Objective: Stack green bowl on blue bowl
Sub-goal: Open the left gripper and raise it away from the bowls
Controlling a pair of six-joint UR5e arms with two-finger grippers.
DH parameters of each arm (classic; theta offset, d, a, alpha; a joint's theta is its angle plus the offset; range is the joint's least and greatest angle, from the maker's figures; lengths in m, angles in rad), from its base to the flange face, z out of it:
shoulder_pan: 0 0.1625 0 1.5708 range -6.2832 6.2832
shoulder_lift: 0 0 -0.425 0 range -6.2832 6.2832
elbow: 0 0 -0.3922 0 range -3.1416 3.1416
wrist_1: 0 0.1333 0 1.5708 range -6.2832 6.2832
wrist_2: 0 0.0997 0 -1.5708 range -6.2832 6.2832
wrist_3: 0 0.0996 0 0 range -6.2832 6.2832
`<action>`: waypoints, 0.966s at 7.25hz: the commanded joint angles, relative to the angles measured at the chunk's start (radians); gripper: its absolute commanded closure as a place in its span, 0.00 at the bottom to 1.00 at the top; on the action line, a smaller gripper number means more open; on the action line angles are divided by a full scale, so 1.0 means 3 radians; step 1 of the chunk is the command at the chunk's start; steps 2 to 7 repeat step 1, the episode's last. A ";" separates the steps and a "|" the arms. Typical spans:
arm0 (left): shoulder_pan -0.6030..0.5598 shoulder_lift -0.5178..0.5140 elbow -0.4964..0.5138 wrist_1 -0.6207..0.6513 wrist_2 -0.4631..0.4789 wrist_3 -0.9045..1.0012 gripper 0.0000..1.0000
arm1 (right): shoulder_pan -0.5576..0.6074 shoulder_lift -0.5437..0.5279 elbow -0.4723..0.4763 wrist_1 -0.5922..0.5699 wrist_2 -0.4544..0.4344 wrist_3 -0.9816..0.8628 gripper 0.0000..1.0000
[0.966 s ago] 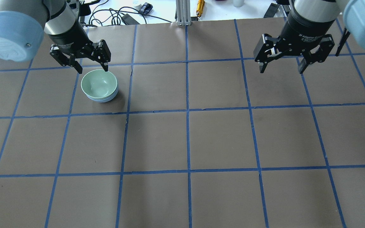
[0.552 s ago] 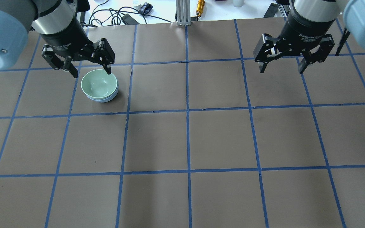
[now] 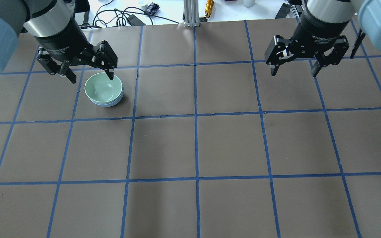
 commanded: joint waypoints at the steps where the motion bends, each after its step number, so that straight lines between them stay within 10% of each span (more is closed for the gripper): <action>1: 0.0004 0.0002 -0.0014 -0.0007 0.0003 0.0001 0.05 | 0.0000 0.0000 -0.0001 0.0002 0.0000 0.0000 0.00; 7: 0.0004 0.0002 -0.0014 -0.0007 0.0003 0.0001 0.05 | 0.0000 0.0000 -0.0001 0.0002 0.0000 0.0000 0.00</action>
